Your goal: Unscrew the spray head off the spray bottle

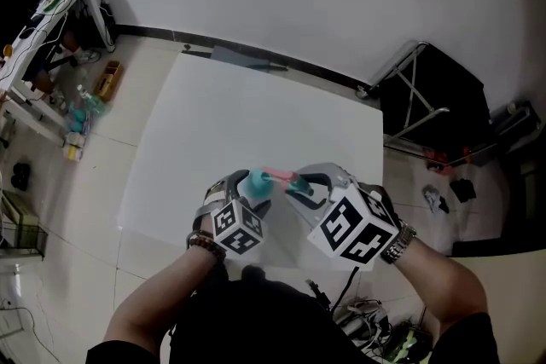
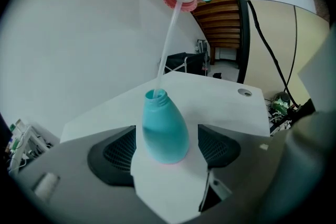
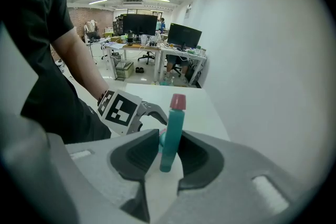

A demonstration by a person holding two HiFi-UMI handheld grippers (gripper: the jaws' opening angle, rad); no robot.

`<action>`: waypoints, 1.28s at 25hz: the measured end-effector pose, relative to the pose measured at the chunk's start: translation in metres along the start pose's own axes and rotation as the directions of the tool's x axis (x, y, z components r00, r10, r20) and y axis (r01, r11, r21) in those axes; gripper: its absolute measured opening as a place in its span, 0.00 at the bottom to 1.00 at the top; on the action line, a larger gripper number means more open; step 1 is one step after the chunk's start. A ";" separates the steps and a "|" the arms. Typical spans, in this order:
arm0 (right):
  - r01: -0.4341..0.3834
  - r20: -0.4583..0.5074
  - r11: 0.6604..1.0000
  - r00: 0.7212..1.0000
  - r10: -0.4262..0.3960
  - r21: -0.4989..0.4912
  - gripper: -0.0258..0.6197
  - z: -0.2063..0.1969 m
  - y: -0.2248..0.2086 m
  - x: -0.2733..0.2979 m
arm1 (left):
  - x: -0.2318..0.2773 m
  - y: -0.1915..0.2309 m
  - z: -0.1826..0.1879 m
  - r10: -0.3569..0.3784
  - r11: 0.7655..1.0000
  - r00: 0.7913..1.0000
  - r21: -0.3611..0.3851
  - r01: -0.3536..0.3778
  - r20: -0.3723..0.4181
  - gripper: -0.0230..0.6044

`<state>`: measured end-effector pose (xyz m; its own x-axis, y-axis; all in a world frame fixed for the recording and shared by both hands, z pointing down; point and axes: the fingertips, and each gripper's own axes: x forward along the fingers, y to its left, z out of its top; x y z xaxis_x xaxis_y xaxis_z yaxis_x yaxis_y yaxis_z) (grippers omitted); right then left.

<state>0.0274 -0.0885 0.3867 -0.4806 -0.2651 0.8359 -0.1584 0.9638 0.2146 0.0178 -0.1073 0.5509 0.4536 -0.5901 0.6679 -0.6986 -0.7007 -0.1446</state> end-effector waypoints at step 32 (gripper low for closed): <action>-0.139 -0.120 0.987 0.982 0.147 0.079 0.19 -0.018 -0.003 0.087 | 0.041 -0.005 -0.019 -0.098 0.995 0.995 -0.014 0.098 -0.001 0.68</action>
<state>0.0014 -0.1142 0.4673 -0.3920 -0.1146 0.9128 -0.1579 0.9859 0.0560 0.0294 -0.1207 0.5932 0.5192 -0.5179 0.6799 -0.6584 -0.7496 -0.0681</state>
